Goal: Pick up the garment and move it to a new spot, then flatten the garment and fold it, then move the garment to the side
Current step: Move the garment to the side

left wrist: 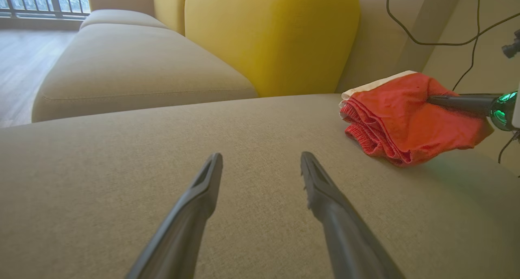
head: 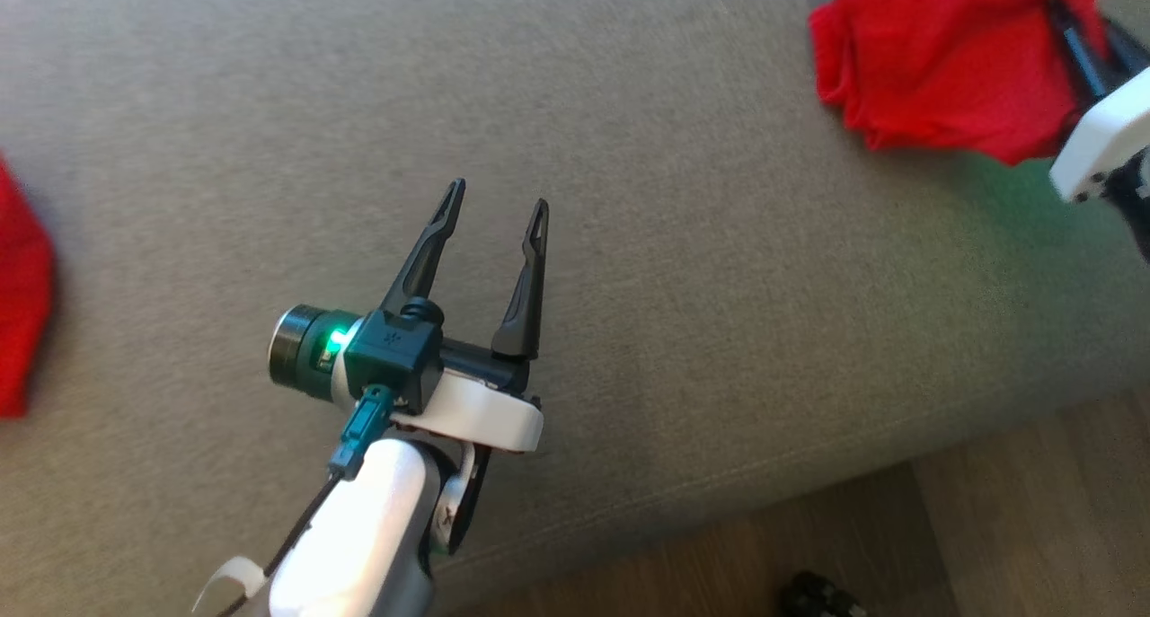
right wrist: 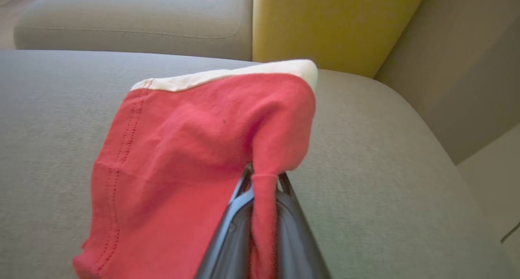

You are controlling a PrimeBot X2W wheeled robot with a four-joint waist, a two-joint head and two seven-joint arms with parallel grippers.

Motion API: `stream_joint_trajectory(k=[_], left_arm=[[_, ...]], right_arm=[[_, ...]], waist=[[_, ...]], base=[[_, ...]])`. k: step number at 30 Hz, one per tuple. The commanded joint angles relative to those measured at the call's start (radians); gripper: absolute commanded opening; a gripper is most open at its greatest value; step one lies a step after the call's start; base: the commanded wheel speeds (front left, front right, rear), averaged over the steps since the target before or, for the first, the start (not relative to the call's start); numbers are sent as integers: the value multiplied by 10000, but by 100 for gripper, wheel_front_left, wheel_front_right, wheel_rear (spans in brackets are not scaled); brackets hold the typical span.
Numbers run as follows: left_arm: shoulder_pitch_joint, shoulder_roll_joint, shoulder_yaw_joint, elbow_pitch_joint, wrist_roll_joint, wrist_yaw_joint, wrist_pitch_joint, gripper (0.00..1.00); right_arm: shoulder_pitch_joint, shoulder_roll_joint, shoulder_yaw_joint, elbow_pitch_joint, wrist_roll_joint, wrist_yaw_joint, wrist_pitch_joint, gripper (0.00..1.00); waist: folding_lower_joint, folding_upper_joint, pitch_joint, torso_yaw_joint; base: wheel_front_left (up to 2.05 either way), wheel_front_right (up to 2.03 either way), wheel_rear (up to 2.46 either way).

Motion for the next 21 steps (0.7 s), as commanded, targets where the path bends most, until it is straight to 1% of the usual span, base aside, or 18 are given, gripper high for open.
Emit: stream_joint_trajectory(k=[1,6,15,16,17,21], left_arm=[[-251,-19,227,-253,116,-50,-51,100],[-273,-19,229,-227,156,-55,-51,100],[-159,-19,311,-296,97,-30,-51,100],[-151,-19,312,-303,73,-23,-51,100],[-138,-19,320,-315,45,-9,-51,100],[-33,-19,379,-362,-76,17,-51,100]], right_arm=[[-206,-338,19,-2,174,-4,-242,0],[-463,-510,-29,646,319,-4,-631,0],[-773,-557,64,1047,594,-4,-1037,0],[-808,-558,85,1071,583,-4,-1080,40],[-805,-497,114,1125,661,-4,-1046,100],[-941,-540,196,1110,634,-4,-1174,100]], waist=[[-2,0,369,-320],[-2,0,490,-347],[-2,0,565,-293],[-2,0,564,-268],[-2,0,555,-246],[-2,0,496,-152]], base=[[0,0,0],[0,0,0],[0,0,0],[0,0,0],[0,0,0],[0,0,0]])
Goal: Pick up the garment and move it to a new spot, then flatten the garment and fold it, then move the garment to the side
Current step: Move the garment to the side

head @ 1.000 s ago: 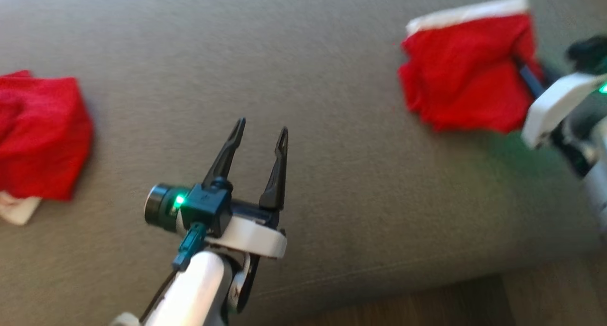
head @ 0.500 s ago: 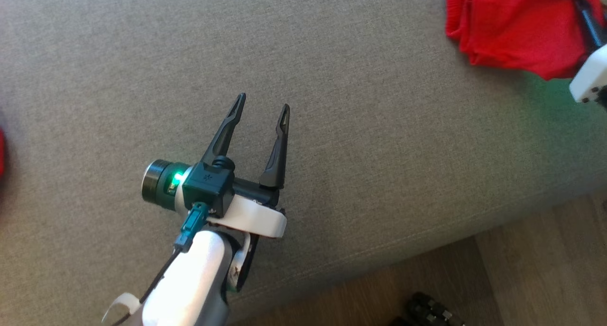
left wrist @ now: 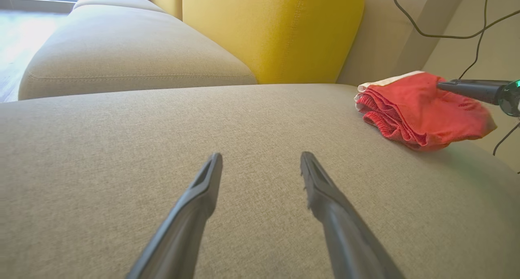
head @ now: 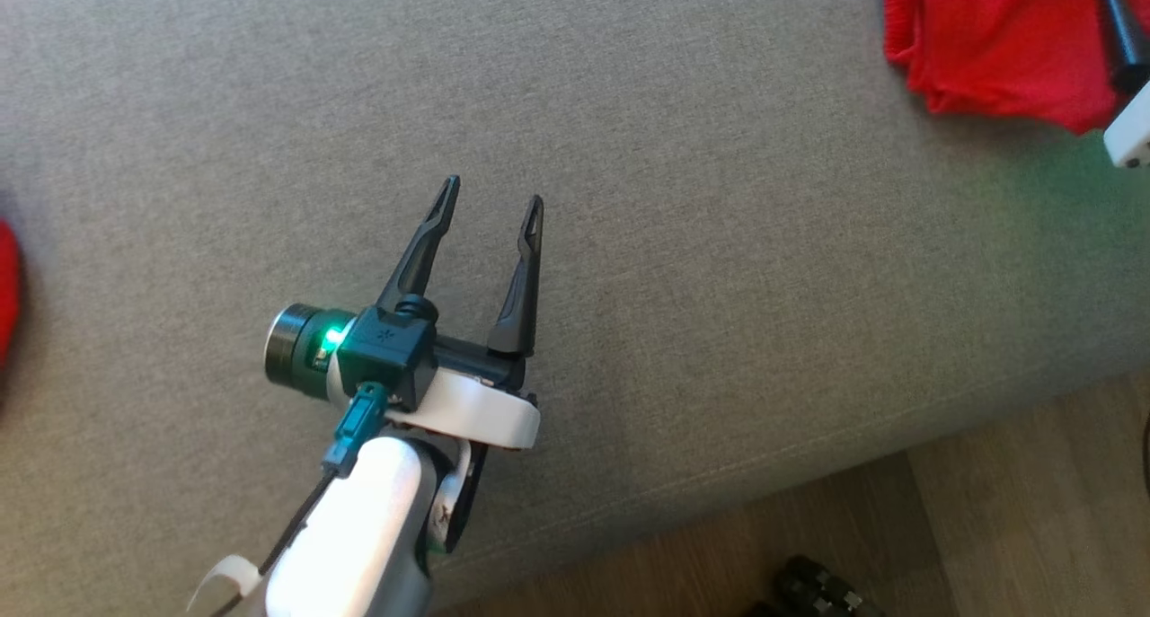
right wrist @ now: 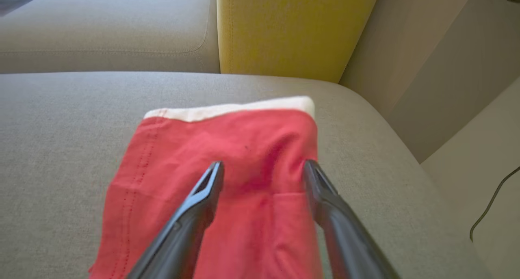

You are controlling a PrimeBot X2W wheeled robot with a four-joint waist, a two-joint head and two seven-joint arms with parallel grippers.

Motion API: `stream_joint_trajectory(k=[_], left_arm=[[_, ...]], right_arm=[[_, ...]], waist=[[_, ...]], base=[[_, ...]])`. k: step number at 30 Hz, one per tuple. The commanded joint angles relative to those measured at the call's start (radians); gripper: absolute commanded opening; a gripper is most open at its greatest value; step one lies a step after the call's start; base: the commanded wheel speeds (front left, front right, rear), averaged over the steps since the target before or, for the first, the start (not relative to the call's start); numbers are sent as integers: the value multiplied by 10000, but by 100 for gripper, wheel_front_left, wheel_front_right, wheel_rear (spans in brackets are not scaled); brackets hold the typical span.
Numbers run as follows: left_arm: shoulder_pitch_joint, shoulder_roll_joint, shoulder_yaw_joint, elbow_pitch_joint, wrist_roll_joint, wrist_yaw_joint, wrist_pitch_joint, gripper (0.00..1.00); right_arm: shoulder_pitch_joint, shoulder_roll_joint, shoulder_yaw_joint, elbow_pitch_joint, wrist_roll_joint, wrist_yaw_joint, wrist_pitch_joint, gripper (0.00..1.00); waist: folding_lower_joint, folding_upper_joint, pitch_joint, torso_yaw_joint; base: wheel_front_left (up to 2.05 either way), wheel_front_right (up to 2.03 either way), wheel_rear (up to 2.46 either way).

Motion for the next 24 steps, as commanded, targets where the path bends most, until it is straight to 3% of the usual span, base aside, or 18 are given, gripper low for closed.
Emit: stream_joint_trajectory(k=[1,4,9,24], left_arm=[[26,-20,278,-369,-38,23,-51,100],[117,-20,284,-382,-148,33,-51,100],[262,-20,313,-474,-391,86,-51,100],[1982,-20,1379,-1018,-1205,246,-51,100]], right_arm=[[-122,-285,46,-201,-7,-4,-118,100],[-244,-475,202,-518,-524,-4,-196,100],[-84,-219,-156,-1579,-889,-4,-220,100],[3546,1778,-840,-5494,-2379,-4,-224,100]], waist=[[0,0,-56,55],[0,0,-226,188],[0,0,-775,502],[0,0,-3641,2465]], base=[[0,0,0],[0,0,0],[0,0,0],[0,0,0]])
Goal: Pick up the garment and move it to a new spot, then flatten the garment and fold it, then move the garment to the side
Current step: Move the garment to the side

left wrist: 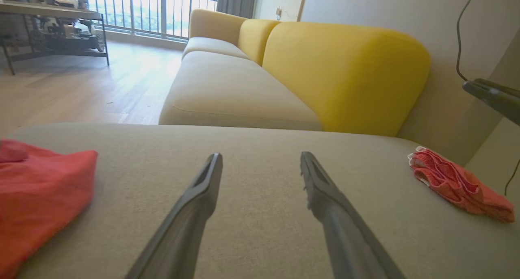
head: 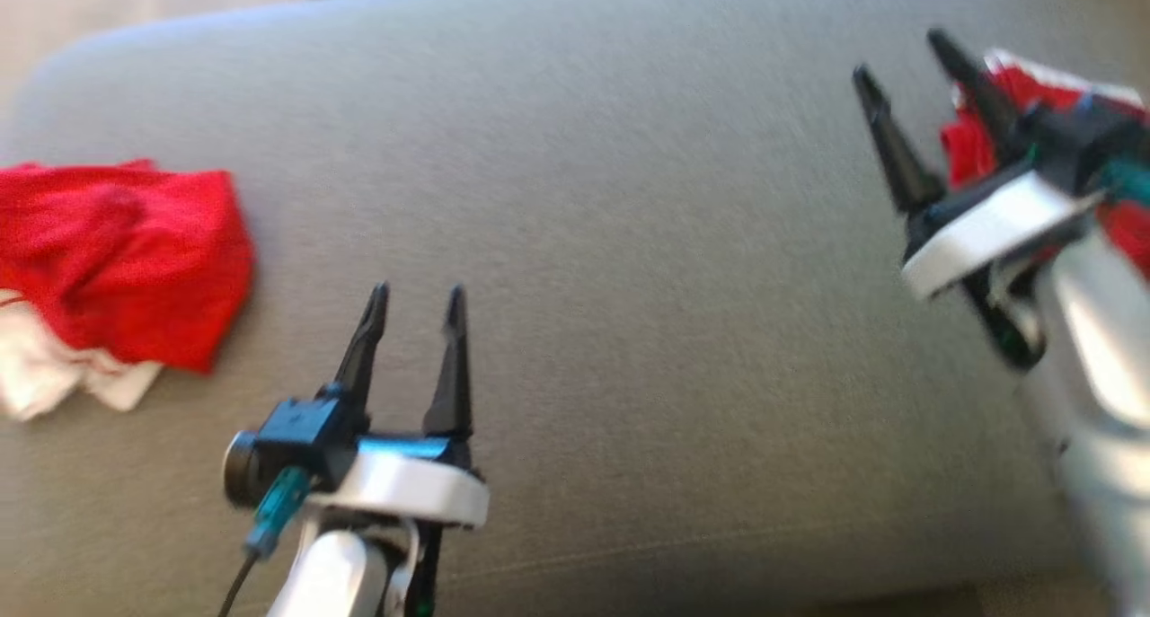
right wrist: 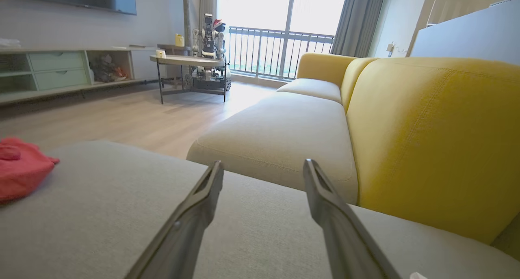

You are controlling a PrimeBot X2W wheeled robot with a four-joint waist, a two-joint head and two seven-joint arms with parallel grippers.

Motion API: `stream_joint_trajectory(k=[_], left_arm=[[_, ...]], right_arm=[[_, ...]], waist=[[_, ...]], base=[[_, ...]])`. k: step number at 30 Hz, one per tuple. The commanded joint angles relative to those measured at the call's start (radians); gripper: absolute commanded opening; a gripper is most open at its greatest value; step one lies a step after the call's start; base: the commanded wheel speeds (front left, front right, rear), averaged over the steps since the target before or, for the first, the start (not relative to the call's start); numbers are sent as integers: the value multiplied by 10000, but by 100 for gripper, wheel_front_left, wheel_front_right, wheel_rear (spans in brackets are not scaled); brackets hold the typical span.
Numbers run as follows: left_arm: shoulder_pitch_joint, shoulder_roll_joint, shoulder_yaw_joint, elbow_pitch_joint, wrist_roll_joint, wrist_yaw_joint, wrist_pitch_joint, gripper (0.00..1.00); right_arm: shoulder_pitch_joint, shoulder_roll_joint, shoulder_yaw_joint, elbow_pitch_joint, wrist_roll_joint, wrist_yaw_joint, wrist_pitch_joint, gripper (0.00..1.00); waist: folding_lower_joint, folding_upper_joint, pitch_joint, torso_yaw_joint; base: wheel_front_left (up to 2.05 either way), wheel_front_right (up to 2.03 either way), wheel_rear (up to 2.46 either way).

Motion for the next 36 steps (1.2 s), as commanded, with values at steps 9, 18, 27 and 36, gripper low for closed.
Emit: stream_joint_trajectory(k=[9,18,27,36], left_arm=[[1281,-13,1397,-575,-420,-104,-51,100],[1804,-13,1808,-360,-323,-361,-51,100],[1784,-13,1954,-257,-210,-481,-51,100],[1760,-13,1936,-211,-176,-547,-51,100]], right_arm=[[3316,1834,-1503,-1831,-1587,-4,-93,100],[4980,2846,-2587,-2369,-2428,-4,-93,100],[5601,2912,-2750,-2696,-2380,-4,-93,100],[5612,2914,-2815,-2696,-2285,-4,-93,100]], waist=[[1,0,-1776,1668],[1,0,-2045,1777],[1,0,-2160,1718],[1,0,-2139,1560]], base=[[0,0,0],[0,0,0],[0,0,0],[0,0,0]])
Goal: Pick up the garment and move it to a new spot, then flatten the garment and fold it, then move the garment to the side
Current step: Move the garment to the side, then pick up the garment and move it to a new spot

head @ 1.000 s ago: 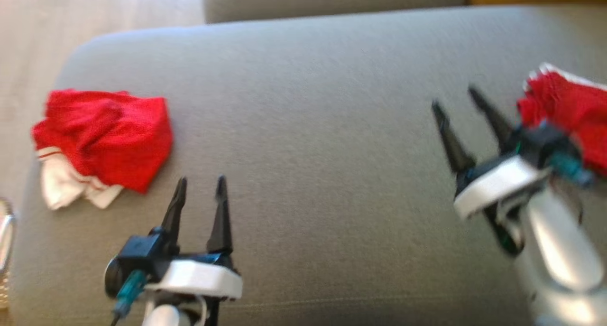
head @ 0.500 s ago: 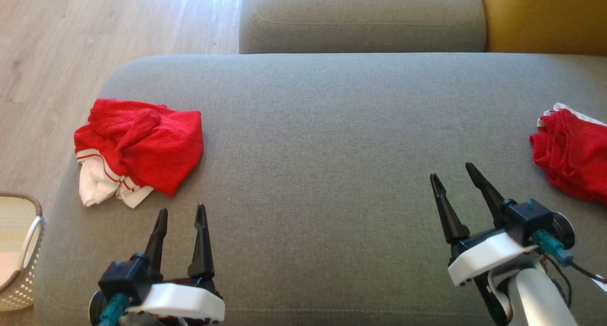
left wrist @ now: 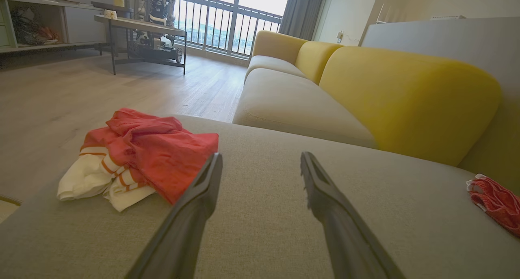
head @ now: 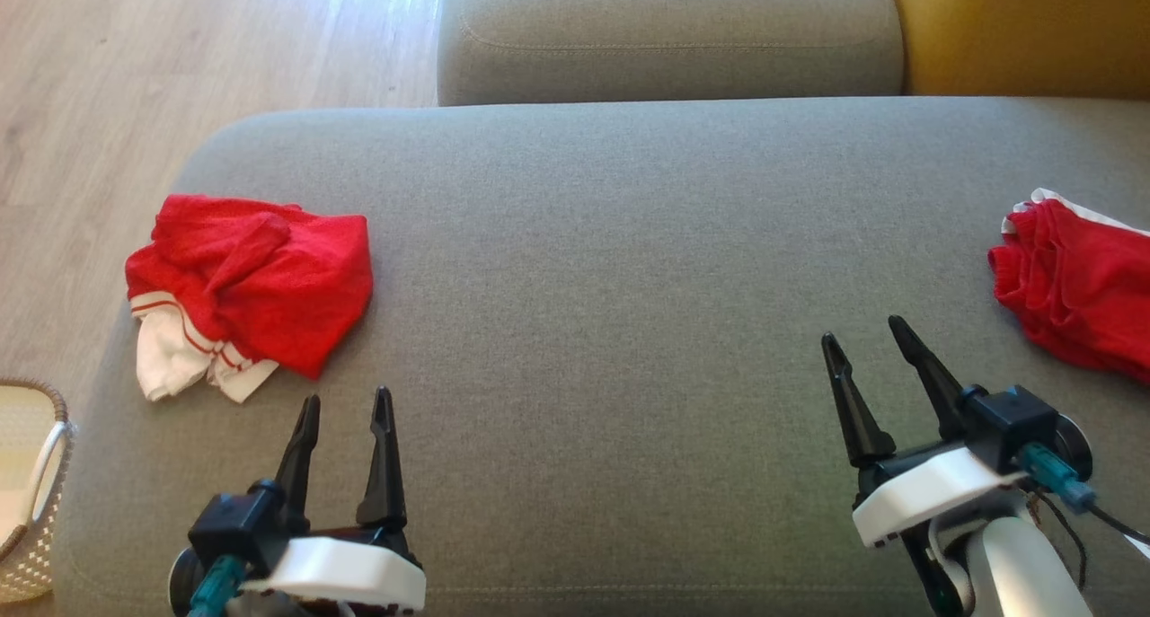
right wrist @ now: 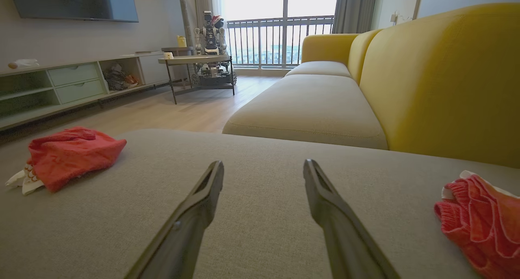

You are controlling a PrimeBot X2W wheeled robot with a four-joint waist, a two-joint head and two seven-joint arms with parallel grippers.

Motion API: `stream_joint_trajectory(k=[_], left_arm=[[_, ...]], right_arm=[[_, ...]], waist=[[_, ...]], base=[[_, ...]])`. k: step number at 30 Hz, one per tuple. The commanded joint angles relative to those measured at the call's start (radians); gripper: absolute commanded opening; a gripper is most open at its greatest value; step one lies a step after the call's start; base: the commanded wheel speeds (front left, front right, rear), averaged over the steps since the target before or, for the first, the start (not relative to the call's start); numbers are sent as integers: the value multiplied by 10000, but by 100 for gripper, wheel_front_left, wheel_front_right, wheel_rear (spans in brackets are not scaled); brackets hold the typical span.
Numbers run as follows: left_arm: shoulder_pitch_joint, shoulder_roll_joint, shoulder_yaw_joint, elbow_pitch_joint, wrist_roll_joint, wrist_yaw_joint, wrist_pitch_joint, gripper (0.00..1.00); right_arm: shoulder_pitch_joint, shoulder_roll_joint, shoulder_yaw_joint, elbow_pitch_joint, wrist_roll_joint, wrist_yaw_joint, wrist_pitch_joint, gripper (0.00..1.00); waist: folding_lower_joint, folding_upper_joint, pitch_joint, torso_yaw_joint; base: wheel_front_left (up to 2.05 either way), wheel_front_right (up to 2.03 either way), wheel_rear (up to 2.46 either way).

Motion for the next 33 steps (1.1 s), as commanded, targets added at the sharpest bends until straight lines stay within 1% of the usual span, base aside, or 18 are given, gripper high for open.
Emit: stream_joint_trajectory(k=[1,14,19,23,33], left_arm=[[-395,-26,332,-262,102,-14,-51,100],[-484,-26,237,-121,185,-20,-51,100],[-489,-26,254,-72,207,-53,-51,100],[-567,-26,326,-81,306,-94,-51,100],[-343,-26,674,-344,599,-266,-51,100]], right_arm=[[-224,25,166,-378,88,-4,-93,100],[-263,25,111,-322,283,-4,-93,100],[-229,25,145,-319,370,-4,-93,100],[-124,25,334,-427,483,-4,-93,100],[103,26,780,-605,912,-4,-93,100]], waist=[[1,0,11,-17],[1,0,65,-76],[1,0,55,86],[1,0,16,652],[1,0,-134,2598]], base=[[0,0,0],[0,0,0],[0,0,0],[0,0,0],[0,0,0]])
